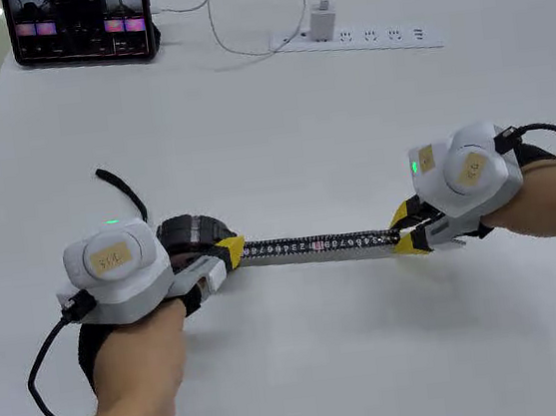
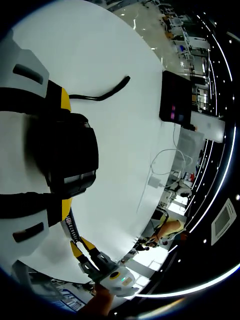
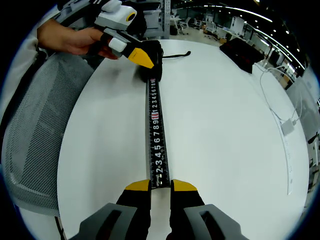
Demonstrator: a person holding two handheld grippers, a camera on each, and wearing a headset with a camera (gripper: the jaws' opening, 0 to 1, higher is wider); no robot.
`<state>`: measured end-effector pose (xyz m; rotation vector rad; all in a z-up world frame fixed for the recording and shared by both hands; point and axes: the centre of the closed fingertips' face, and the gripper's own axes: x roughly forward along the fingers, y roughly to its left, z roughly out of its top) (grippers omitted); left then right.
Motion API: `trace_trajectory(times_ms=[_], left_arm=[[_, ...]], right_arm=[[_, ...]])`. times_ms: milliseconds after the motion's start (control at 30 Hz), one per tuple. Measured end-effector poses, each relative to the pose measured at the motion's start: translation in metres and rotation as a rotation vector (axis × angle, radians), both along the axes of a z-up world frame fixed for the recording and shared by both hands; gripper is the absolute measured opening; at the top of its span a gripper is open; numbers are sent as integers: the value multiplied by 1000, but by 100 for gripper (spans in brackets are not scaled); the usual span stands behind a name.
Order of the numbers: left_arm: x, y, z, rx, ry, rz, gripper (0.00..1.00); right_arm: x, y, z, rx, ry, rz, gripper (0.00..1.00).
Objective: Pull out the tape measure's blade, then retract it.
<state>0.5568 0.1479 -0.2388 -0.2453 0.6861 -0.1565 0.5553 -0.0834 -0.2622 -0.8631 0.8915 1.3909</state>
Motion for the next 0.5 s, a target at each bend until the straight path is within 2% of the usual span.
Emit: trace_trajectory(times_ms=[500], left_arm=[[0,0,0,-2,2,0,59]], right_arm=[[1,12,-1,11,6,6,10]])
